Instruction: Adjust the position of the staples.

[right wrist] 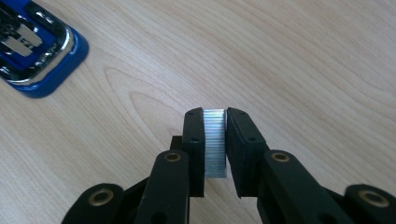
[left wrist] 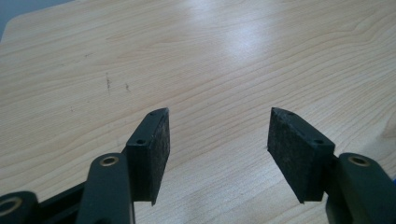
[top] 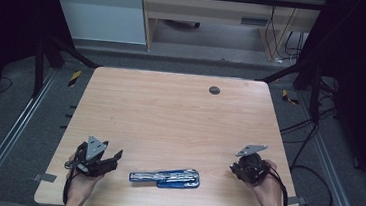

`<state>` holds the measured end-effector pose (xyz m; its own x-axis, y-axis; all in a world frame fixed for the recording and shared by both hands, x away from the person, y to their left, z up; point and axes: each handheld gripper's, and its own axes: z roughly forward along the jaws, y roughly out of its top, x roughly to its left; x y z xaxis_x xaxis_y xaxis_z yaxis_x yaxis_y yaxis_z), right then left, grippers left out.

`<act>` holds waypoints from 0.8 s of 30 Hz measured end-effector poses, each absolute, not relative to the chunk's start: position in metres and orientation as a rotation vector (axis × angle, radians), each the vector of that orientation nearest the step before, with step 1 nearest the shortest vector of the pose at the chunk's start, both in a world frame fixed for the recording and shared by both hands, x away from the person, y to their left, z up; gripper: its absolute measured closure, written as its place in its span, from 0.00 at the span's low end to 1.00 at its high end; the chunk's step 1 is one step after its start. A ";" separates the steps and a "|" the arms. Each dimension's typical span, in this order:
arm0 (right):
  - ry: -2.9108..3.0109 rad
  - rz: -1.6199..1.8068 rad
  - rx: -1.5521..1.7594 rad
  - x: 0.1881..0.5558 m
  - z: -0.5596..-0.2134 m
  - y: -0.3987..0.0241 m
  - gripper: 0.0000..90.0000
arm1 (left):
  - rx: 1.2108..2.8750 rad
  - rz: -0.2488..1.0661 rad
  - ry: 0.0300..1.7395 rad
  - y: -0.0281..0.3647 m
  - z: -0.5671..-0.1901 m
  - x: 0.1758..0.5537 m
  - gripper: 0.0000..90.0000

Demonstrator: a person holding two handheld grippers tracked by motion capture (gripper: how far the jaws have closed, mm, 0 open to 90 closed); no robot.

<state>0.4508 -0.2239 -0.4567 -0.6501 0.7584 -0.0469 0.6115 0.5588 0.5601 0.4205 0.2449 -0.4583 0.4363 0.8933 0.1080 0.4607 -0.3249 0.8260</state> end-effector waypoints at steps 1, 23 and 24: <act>2.516 0.753 1.120 0.451 -0.456 -0.223 0.87 | 1.947 0.742 1.140 0.245 -0.458 0.420 0.43; 2.650 0.955 0.888 0.462 -0.436 -0.209 0.87 | 1.950 0.730 1.145 0.245 -0.459 0.421 0.43; 2.660 0.958 0.872 0.462 -0.435 -0.208 0.87 | 1.950 0.729 1.146 0.245 -0.459 0.421 0.43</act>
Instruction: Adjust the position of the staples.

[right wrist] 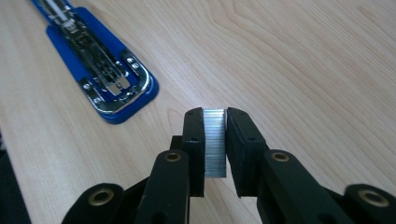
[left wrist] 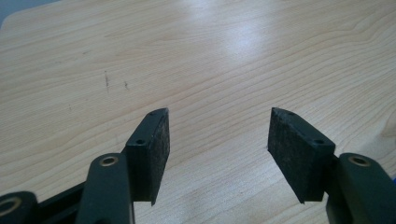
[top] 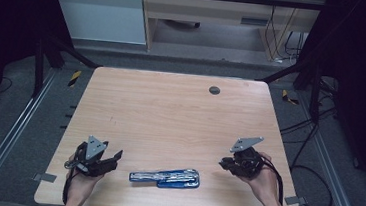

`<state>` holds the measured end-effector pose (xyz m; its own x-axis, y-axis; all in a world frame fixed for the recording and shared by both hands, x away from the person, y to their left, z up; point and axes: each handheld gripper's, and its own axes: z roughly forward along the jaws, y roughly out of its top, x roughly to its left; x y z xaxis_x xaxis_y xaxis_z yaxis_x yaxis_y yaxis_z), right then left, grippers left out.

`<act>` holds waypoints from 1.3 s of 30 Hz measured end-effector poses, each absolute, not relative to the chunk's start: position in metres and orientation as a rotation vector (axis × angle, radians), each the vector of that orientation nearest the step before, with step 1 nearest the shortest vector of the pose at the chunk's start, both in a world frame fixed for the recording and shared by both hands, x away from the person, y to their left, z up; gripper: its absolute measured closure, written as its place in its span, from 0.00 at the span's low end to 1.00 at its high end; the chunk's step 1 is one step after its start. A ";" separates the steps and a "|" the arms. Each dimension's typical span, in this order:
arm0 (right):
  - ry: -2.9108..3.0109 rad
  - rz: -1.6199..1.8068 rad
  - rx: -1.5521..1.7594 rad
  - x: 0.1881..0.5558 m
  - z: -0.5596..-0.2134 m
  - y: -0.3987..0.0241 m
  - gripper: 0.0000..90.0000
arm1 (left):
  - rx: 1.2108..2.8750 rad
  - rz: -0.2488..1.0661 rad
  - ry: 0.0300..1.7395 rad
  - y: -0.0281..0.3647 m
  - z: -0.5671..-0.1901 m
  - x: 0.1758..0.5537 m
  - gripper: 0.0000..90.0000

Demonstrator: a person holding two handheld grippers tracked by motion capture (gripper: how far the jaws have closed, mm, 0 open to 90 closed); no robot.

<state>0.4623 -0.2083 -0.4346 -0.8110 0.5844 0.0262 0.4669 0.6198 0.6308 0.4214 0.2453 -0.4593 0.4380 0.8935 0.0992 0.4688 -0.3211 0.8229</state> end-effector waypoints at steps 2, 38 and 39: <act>2.681 0.983 0.853 0.464 -0.433 -0.207 0.87 | 1.952 0.731 1.140 0.245 -0.459 0.421 0.43; 2.894 1.172 0.265 0.486 -0.387 -0.156 0.87 | 1.963 0.711 1.136 0.246 -0.461 0.422 0.43; 2.899 1.177 0.253 0.486 -0.387 -0.154 0.87 | 1.963 0.712 1.135 0.246 -0.461 0.422 0.43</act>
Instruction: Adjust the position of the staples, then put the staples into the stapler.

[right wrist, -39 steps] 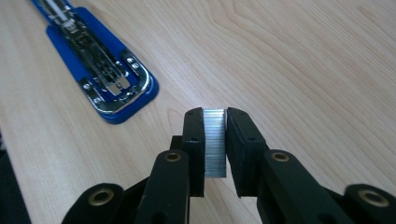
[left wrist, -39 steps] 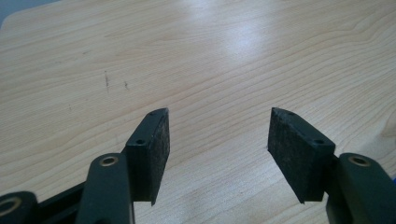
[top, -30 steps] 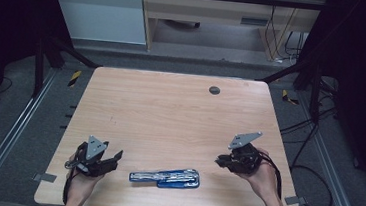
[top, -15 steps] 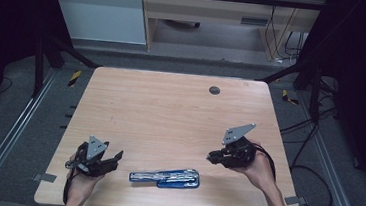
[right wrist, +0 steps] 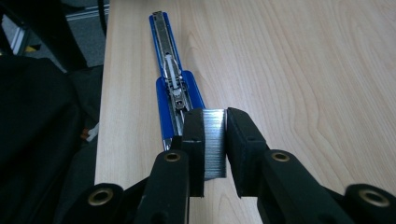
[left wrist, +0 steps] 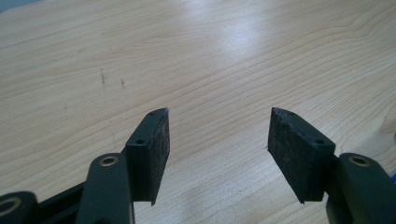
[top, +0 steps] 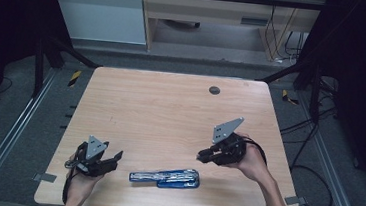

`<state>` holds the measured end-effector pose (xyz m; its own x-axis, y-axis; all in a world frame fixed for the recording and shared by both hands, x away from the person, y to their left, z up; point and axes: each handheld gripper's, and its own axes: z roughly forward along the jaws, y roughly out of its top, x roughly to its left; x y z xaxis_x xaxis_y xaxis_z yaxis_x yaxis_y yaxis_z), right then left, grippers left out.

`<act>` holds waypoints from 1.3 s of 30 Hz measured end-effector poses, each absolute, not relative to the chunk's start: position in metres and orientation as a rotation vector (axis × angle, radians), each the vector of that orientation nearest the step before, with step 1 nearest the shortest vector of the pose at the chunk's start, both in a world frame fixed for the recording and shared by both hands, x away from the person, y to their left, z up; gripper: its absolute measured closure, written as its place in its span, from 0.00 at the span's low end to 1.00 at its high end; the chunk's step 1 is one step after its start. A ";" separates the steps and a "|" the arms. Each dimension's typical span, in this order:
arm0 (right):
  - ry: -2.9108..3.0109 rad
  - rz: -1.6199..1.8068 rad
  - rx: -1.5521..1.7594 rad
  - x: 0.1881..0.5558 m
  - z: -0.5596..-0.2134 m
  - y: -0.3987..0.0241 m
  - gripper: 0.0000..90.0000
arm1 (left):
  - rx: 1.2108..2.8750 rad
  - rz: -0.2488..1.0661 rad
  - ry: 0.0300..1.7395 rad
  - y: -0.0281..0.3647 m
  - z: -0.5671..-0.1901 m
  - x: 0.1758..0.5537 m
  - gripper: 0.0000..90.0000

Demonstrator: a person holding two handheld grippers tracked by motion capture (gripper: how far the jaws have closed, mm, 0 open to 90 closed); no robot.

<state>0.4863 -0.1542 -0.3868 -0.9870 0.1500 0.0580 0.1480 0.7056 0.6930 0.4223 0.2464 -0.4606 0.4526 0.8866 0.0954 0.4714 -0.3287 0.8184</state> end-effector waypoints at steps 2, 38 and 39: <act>2.909 1.175 0.218 0.487 -0.386 -0.151 0.86 | 1.959 0.709 1.138 0.247 -0.461 0.422 0.43; 3.051 0.927 -0.051 0.488 -0.400 -0.111 0.86 | 1.983 0.702 1.135 0.245 -0.462 0.425 0.43; 3.052 0.919 -0.054 0.488 -0.400 -0.111 0.86 | 1.981 0.699 1.136 0.245 -0.463 0.425 0.43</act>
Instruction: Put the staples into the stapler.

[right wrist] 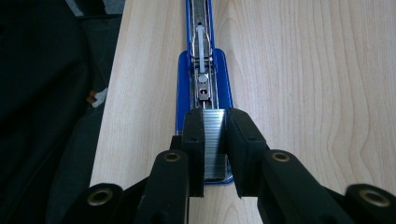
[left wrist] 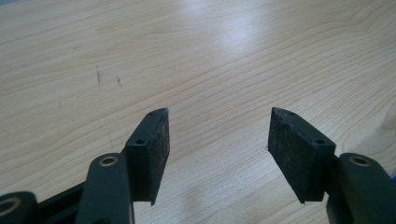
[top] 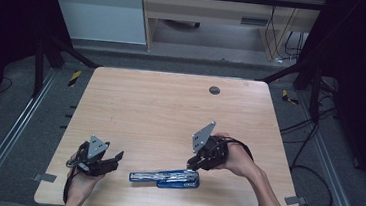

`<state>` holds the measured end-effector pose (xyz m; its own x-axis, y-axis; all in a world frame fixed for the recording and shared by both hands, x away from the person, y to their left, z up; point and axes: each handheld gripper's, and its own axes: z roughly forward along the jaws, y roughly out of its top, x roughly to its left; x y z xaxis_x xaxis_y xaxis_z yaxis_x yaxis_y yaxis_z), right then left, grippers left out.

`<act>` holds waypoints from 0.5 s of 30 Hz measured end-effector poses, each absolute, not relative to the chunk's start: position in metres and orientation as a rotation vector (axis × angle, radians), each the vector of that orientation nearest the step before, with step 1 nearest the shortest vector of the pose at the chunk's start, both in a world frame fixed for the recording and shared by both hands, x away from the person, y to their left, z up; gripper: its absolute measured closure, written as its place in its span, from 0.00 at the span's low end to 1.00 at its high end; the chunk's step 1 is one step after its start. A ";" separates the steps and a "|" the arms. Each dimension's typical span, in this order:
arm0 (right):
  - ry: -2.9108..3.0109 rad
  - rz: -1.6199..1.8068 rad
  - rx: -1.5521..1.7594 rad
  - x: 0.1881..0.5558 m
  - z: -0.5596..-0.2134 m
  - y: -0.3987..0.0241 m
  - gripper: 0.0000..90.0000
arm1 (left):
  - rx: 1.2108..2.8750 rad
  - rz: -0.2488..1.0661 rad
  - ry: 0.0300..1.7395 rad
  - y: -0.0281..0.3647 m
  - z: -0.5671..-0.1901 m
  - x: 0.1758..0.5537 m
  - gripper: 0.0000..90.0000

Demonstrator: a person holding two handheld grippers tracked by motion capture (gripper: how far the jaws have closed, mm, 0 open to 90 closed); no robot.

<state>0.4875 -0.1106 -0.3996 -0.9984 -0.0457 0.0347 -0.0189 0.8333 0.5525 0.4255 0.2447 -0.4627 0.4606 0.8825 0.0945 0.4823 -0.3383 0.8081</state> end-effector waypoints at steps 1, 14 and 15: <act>-2.965 -0.882 0.055 0.487 -0.400 -0.110 0.86 | 1.980 0.698 1.138 0.245 -0.463 0.426 0.43; -2.958 -0.847 0.065 0.484 -0.409 -0.103 0.86 | 1.988 0.696 1.134 0.246 -0.463 0.425 0.42; -2.956 -0.844 0.068 0.484 -0.411 -0.103 0.86 | 1.987 0.697 1.134 0.245 -0.463 0.425 0.42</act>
